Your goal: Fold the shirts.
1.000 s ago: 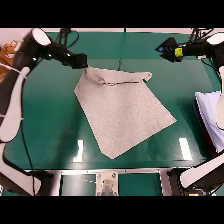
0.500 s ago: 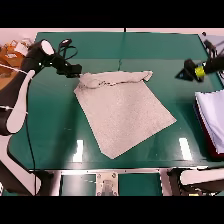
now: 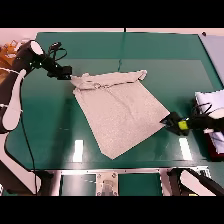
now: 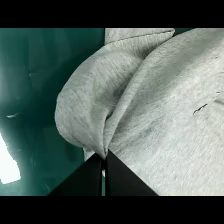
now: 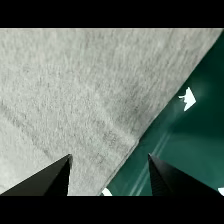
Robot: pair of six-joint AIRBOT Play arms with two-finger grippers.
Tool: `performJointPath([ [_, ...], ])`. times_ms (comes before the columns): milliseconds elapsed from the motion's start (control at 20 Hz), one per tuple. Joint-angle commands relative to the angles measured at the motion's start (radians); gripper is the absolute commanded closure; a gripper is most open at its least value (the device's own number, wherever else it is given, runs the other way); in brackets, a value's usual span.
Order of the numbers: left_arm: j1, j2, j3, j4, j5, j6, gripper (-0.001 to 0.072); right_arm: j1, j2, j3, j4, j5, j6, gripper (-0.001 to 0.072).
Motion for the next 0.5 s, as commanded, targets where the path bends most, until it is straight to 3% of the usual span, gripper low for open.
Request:
performJointPath([
  [0,0.005,0.000,0.000,0.002,-0.041,0.010,0.0687,0.060,-0.052,-0.105,0.187,-0.224,-0.089,0.0166],
  [50,0.005,0.000,0.000,0.005,-0.064,0.024,0.0687,0.076,-0.097,-0.084,0.208,-0.260,-0.108,0.0173],
  [100,0.008,0.000,0.000,0.009,-0.091,0.033,0.0687,0.088,-0.150,-0.045,0.219,-0.282,-0.130,0.0338],
  [150,0.011,0.000,0.003,0.023,-0.127,0.032,0.0687,0.088,-0.206,0.012,0.219,-0.282,-0.150,0.0609],
  [200,0.018,0.003,0.004,0.055,-0.172,0.029,0.0688,0.087,-0.258,0.082,0.219,-0.280,-0.175,0.0679],
  [350,0.040,0.011,-0.008,0.192,-0.322,-0.042,0.0688,0.087,-0.436,0.399,0.208,-0.200,-0.192,0.0703],
  [450,0.043,0.075,-0.102,0.196,-0.324,-0.063,0.0688,0.089,-0.567,0.646,0.208,-0.111,-0.190,0.0703],
])
